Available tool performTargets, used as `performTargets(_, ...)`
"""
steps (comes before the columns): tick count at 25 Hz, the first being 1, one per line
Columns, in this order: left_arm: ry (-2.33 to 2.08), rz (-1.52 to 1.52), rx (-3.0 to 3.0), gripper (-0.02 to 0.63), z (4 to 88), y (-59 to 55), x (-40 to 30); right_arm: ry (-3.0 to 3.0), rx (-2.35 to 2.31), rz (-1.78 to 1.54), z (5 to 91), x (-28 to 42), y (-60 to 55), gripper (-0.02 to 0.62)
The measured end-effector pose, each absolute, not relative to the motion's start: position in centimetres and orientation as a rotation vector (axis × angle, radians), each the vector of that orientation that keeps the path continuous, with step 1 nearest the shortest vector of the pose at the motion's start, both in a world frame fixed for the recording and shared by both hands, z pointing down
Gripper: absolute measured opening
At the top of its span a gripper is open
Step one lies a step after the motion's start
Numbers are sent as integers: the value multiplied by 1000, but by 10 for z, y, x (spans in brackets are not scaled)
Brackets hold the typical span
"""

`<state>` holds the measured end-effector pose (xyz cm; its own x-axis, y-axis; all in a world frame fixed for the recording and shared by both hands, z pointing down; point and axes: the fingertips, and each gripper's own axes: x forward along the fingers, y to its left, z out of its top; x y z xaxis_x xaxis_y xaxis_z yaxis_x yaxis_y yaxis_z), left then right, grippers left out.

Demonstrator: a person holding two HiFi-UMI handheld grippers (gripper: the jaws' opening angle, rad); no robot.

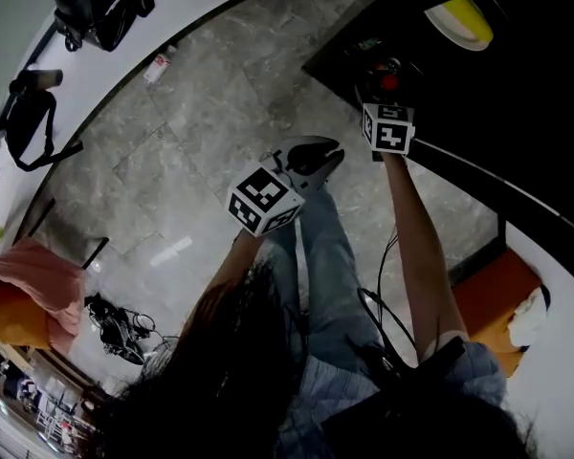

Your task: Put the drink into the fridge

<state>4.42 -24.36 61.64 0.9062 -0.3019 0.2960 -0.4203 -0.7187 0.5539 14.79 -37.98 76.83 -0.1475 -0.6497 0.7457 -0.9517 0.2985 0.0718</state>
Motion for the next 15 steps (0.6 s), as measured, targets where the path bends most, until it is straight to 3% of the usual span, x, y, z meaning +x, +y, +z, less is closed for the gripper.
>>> performTargets(15,-501,263,2393,55,637,-238,44,-1833,1438,481,771,164,-408,305)
